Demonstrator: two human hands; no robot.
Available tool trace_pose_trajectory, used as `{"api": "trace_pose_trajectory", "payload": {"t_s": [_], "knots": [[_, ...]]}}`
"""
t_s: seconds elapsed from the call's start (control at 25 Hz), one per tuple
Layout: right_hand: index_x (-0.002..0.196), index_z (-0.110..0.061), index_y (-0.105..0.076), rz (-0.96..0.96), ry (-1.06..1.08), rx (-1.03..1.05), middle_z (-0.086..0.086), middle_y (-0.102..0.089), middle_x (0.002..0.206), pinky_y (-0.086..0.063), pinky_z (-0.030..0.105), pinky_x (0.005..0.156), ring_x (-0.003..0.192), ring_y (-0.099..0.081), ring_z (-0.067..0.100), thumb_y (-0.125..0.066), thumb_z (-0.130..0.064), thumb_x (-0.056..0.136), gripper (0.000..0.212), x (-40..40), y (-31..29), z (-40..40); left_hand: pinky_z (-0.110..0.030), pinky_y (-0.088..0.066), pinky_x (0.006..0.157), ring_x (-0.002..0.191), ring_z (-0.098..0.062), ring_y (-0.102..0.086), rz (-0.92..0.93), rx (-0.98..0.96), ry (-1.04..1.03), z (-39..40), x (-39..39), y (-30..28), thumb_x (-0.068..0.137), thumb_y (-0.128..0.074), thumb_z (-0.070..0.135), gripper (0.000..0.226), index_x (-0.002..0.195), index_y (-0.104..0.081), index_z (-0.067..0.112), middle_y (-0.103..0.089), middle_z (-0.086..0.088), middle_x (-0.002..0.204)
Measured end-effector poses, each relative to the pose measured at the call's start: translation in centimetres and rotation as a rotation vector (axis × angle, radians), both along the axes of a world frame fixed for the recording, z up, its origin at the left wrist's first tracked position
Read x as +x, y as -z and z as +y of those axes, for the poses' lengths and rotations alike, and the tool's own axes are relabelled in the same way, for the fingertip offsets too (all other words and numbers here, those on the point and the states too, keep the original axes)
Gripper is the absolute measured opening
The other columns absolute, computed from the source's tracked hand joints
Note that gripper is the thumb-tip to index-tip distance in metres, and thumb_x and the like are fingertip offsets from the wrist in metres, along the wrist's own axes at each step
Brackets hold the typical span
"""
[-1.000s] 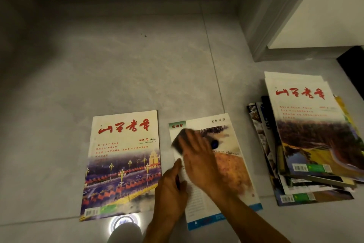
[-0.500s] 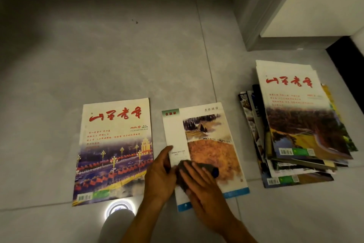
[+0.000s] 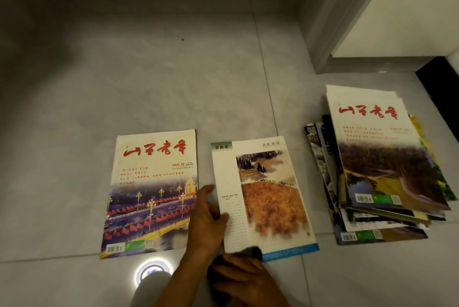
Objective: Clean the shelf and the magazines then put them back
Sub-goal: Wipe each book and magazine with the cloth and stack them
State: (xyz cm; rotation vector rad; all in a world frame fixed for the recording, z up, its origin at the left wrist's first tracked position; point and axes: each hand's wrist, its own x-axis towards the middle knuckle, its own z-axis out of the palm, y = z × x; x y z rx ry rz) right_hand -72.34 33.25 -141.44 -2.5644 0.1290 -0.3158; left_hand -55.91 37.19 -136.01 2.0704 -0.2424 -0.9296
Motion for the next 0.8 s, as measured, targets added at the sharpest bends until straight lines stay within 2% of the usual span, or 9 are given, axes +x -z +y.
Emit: {"api": "trace_pose_trajectory", "payload": {"t_s": [0.04,0.12,0.24,0.36,0.48,0.56,0.6,0.72,0.8], "knots": [[0.111,-0.044,-0.067,0.023,0.055,0.149,-0.026,-0.043,0.143,-0.033,0.016,0.106,0.133,-0.041,-0.001,-0.045,-0.022,0.092,0.036,0.0,-1.9,-0.9,-0.018,-0.053,0.066,0.089,-0.007,-0.063,0.032,0.025,-0.011,0.1,0.2,-0.2,0.085,-0.069,0.009,0.059,0.129,-0.036,0.031,-0.063,0.004,0.099],[0.111,-0.052,-0.064,0.070,0.361,0.521,-0.035,-0.049,0.134,-0.036,0.010,0.102,0.127,-0.044,-0.006,-0.061,-0.002,0.084,0.057,0.2,-5.6,-3.1,-0.029,-0.060,0.072,0.090,-0.010,-0.065,0.160,0.033,-0.030,0.3,1.0,-0.5,0.085,-0.068,0.006,0.048,0.122,-0.045,0.026,-0.066,0.001,0.103],[0.116,-0.041,-0.064,-0.034,0.762,0.890,-0.020,-0.053,0.130,-0.053,0.017,0.083,0.117,-0.052,0.001,-0.059,0.011,0.085,0.060,2.6,-9.5,-6.5,-0.030,-0.060,0.072,0.089,-0.016,-0.071,0.415,-0.109,-0.010,-0.3,1.5,-3.5,0.086,-0.063,-0.002,0.039,0.113,-0.064,0.027,-0.073,0.002,0.104],[0.126,-0.039,-0.056,-0.067,0.676,0.978,-0.018,-0.050,0.134,-0.049,0.011,0.078,0.111,-0.055,-0.003,-0.055,-0.001,0.091,0.052,7.3,-13.5,-8.3,-0.022,-0.057,0.070,0.089,-0.008,-0.071,0.326,-0.303,0.125,-1.8,0.8,-7.3,0.089,-0.061,0.000,0.042,0.110,-0.067,0.036,-0.073,0.016,0.096],[0.143,-0.037,-0.037,0.032,0.640,0.811,-0.017,-0.043,0.136,-0.045,0.021,0.092,0.119,-0.047,0.004,-0.063,-0.022,0.091,0.060,10.9,-15.3,-8.7,-0.020,-0.056,0.077,0.092,-0.004,-0.069,0.020,-0.351,0.200,-3.0,-0.9,-8.6,0.092,-0.060,0.009,0.029,0.103,-0.067,0.035,-0.072,0.022,0.100],[0.144,-0.028,-0.039,-0.010,0.733,0.713,-0.007,-0.051,0.135,-0.050,0.031,0.096,0.122,-0.051,0.014,-0.063,-0.011,0.090,0.062,11.8,-15.8,-9.2,-0.027,-0.053,0.092,0.100,-0.006,-0.066,-0.094,-0.254,0.214,-3.5,-2.1,-8.9,0.094,-0.060,0.021,0.019,0.107,-0.065,0.034,-0.068,0.016,0.112],[0.139,-0.025,-0.046,-0.051,0.745,0.699,-0.003,-0.058,0.130,-0.054,0.033,0.091,0.117,-0.057,0.018,-0.062,-0.004,0.088,0.057,11.6,-16.2,-9.4,-0.025,-0.049,0.099,0.104,-0.005,-0.063,-0.084,-0.233,0.233,-3.6,-2.6,-9.1,0.094,-0.060,0.028,0.017,0.109,-0.063,0.036,-0.065,0.016,0.115],[0.114,-0.029,-0.061,-0.150,0.650,0.966,-0.006,-0.072,0.104,-0.060,0.031,0.069,0.096,-0.069,0.018,-0.064,0.006,0.083,0.047,9.2,-18.1,-11.0,-0.015,-0.049,0.093,0.107,0.003,-0.058,-0.106,-0.423,0.109,-3.3,-1.9,-10.4,0.084,-0.065,0.050,0.026,0.108,-0.057,0.053,-0.060,0.028,0.113],[0.108,-0.026,-0.062,-0.193,0.608,1.247,-0.004,-0.075,0.094,-0.059,0.031,0.061,0.085,-0.072,0.020,-0.069,0.008,0.074,0.049,7.3,-19.6,-12.2,-0.028,-0.052,0.093,0.113,-0.002,-0.055,-0.093,-0.454,-0.196,-2.5,0.3,-10.6,0.071,-0.074,0.055,0.063,0.128,-0.045,0.052,-0.055,0.026,0.125]]}}
